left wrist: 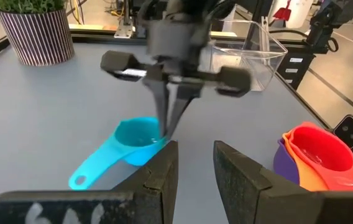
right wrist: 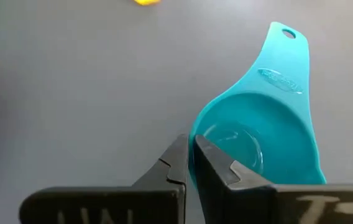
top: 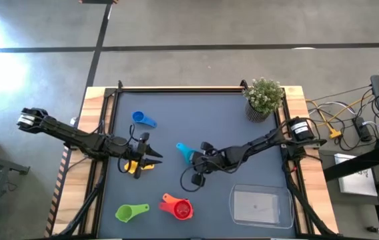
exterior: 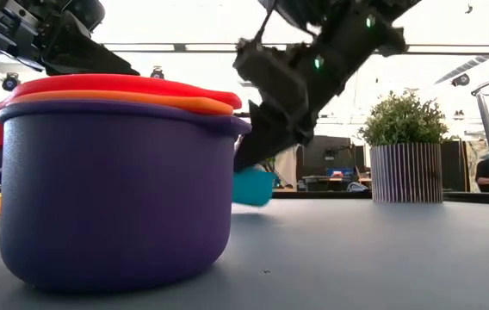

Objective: Nest measuring cups in basket
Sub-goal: Stack the light blue measuring cup on top of the red measuring cup, then stack the light green measuring cup on top of the light blue measuring cup

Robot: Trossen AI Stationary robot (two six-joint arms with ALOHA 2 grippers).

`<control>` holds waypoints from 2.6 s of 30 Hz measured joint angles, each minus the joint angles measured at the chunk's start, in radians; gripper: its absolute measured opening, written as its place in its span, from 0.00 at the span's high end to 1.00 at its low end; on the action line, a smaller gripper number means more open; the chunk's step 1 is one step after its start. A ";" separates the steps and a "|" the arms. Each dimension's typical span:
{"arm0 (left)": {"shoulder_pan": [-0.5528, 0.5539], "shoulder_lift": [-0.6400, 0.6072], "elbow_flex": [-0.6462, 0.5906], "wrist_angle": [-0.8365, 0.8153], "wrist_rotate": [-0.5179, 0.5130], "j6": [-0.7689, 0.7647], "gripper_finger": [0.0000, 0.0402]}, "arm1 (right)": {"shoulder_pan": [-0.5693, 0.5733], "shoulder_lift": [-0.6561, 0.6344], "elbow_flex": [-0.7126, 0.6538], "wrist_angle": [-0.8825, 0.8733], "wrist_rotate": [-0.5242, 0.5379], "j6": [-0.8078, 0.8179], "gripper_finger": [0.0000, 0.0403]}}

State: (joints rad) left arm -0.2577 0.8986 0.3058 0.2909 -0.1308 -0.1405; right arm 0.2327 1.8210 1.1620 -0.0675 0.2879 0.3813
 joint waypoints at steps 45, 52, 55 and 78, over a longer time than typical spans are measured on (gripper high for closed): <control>0.000 -0.114 0.039 -0.203 0.033 -0.042 0.79 | 0.285 0.074 0.286 0.022 -0.218 0.000 0.88; 0.000 -0.114 0.039 -0.203 0.033 -0.042 0.79 | 0.284 0.074 0.286 0.020 -0.217 -0.047 0.76; 0.000 -0.114 0.038 -0.192 0.033 -0.056 0.79 | 0.279 0.070 0.286 -0.002 -0.209 -0.070 0.73; -0.428 0.093 0.401 -0.817 -0.001 -0.550 0.79 | 0.258 -0.280 -0.185 0.442 -0.075 -0.269 0.81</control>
State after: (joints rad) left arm -0.6854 0.9912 0.7063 -0.5265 -0.1318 -0.6907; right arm 0.4912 1.5411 0.9768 0.3742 0.2127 0.1124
